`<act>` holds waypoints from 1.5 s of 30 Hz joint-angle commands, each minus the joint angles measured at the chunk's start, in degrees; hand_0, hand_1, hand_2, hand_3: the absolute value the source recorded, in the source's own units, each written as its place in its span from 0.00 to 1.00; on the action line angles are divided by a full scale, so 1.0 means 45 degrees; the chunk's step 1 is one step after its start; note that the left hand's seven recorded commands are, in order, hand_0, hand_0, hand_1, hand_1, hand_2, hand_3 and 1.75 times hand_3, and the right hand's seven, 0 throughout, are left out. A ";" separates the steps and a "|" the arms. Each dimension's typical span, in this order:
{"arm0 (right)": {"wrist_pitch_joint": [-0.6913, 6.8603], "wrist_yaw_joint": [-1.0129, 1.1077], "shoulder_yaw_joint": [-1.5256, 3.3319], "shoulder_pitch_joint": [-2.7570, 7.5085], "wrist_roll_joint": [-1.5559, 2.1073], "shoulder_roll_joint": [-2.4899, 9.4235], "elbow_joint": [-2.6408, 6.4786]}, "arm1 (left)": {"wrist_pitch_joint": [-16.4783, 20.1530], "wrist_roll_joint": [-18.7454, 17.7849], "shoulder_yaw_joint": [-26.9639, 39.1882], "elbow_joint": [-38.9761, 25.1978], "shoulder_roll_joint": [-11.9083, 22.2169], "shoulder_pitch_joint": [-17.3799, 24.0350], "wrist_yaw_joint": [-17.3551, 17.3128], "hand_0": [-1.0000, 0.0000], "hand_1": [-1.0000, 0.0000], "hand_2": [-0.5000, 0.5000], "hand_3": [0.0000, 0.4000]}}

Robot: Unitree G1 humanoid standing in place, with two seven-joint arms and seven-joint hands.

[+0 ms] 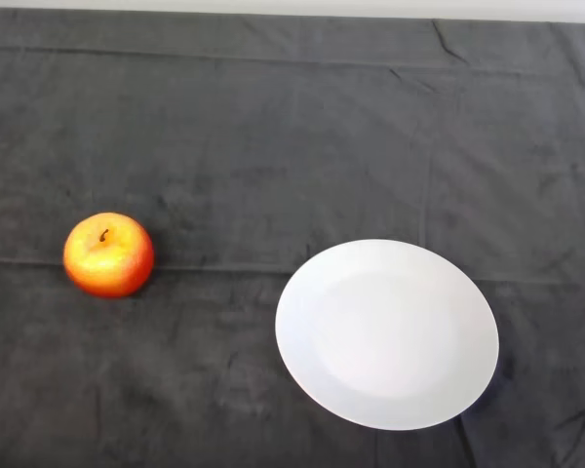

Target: Move the apple to the plate

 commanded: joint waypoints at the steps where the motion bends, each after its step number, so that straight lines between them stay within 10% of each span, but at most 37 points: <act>1: -0.0132 0.0006 -0.0100 0.0171 0.0063 -0.0091 0.0364 | -0.0101 0.0342 0.0029 -0.0463 -0.0318 -0.0504 -0.0165 1.00 1.00 0.50 0.00; 22: -0.0119 0.0008 -0.0100 0.0191 0.0071 -0.0092 0.0329 | -0.0436 0.2165 -0.1855 -0.0712 -0.1416 -0.0770 -0.1263 1.00 1.00 0.50 0.00; 45: -0.0087 0.0019 -0.0107 0.0228 0.0084 -0.0096 0.0254 | -0.0430 0.3863 -0.4187 -0.0724 -0.1969 -0.1248 -0.5224 1.00 1.00 0.50 0.00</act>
